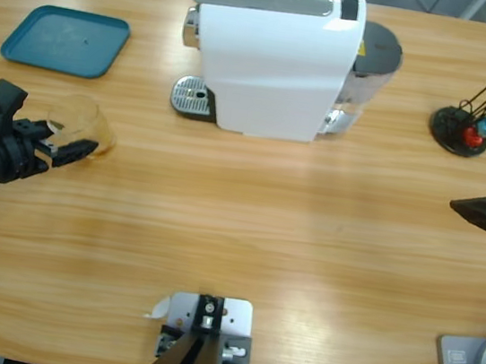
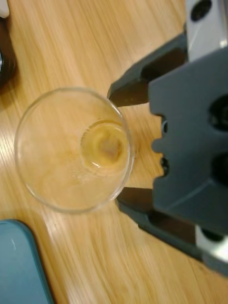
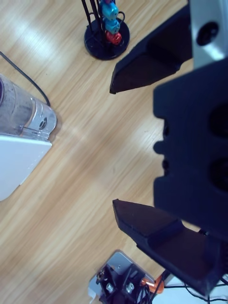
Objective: Pour coffee
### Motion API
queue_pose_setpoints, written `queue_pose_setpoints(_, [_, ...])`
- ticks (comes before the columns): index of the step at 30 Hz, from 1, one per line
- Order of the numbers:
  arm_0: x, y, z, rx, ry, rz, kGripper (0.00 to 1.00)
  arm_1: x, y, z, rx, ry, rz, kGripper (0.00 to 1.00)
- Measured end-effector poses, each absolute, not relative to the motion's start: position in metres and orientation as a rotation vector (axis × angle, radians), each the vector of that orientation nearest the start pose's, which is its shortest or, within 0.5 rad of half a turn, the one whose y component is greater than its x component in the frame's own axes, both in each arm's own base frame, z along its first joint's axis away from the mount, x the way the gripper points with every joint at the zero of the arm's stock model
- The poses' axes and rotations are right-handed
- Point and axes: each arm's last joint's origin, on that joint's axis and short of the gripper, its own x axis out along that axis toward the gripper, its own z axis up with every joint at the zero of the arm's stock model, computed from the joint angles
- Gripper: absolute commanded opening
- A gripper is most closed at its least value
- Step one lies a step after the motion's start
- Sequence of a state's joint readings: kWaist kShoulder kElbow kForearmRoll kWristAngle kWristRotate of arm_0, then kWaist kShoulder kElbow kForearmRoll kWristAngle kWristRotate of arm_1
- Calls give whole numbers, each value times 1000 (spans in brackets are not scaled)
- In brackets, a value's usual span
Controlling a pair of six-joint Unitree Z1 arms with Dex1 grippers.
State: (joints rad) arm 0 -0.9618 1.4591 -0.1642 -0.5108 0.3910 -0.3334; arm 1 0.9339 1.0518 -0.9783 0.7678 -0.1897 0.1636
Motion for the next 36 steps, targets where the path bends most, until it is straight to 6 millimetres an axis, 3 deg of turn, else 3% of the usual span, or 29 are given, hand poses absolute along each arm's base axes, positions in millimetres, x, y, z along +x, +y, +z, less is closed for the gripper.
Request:
queue_pose_setpoints(3, [107,-120,174,180,681,-432,969,83,96,360,-309,778,632,1000])
queue_pose_setpoints(4, [108,-122,174,177,676,-434,993,83,96,360,-309,778,632,1000])
queue_pose_setpoints(21, [107,-118,175,175,653,-420,1000,82,95,350,-319,805,624,1000])
queue_pose_setpoints(36, [119,-121,182,154,631,-404,1000,82,94,340,-334,817,608,1000])
